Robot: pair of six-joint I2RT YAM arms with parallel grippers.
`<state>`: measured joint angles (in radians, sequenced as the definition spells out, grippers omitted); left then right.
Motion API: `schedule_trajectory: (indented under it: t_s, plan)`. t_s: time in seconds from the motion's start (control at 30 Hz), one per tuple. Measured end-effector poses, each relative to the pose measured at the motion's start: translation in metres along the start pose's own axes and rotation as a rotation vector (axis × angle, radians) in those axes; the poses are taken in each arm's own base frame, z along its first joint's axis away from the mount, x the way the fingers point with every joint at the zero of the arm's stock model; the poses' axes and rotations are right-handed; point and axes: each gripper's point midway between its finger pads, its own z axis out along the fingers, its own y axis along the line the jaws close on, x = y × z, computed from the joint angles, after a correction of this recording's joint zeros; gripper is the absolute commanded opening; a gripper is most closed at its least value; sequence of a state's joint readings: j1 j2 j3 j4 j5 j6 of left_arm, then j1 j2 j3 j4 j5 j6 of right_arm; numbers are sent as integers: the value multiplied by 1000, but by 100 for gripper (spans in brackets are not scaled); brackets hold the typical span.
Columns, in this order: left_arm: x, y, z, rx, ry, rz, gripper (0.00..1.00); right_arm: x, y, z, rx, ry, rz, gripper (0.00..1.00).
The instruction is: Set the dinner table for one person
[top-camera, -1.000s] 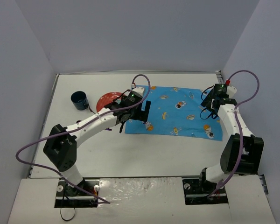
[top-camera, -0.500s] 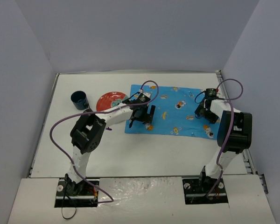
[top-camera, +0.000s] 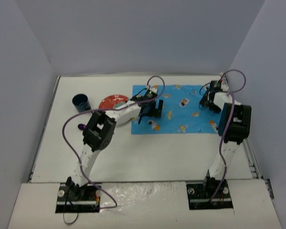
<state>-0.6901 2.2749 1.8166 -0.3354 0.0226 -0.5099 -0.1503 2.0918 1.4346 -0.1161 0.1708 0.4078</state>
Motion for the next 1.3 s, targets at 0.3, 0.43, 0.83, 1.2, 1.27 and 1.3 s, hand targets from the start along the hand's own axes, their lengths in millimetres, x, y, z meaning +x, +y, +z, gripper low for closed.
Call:
schedule_trajectory:
  t_s: [0.3,0.43,0.83,1.2,1.27,1.3]
  plan:
    - [-34,-10,25,21,-61,-33,91,-40,1,27,-4,-58,-3,73]
    - [-44,-11,31,37,-76,-46,92,-53,1,33,-13,-73,-19,73]
    - [-55,14,-10,-2,-46,-19,97,-49,18,-33,-90,-91,-79,81]
    - [-92,44,-193,-12,-254,-16,97,33,127,-113,-311,-90,-337,97]
    - [-81,61,-212,-34,-264,-33,97,46,129,-103,-305,-58,-364,97]
    - [-74,72,-217,-48,-266,-45,97,51,128,-97,-297,-44,-372,97]
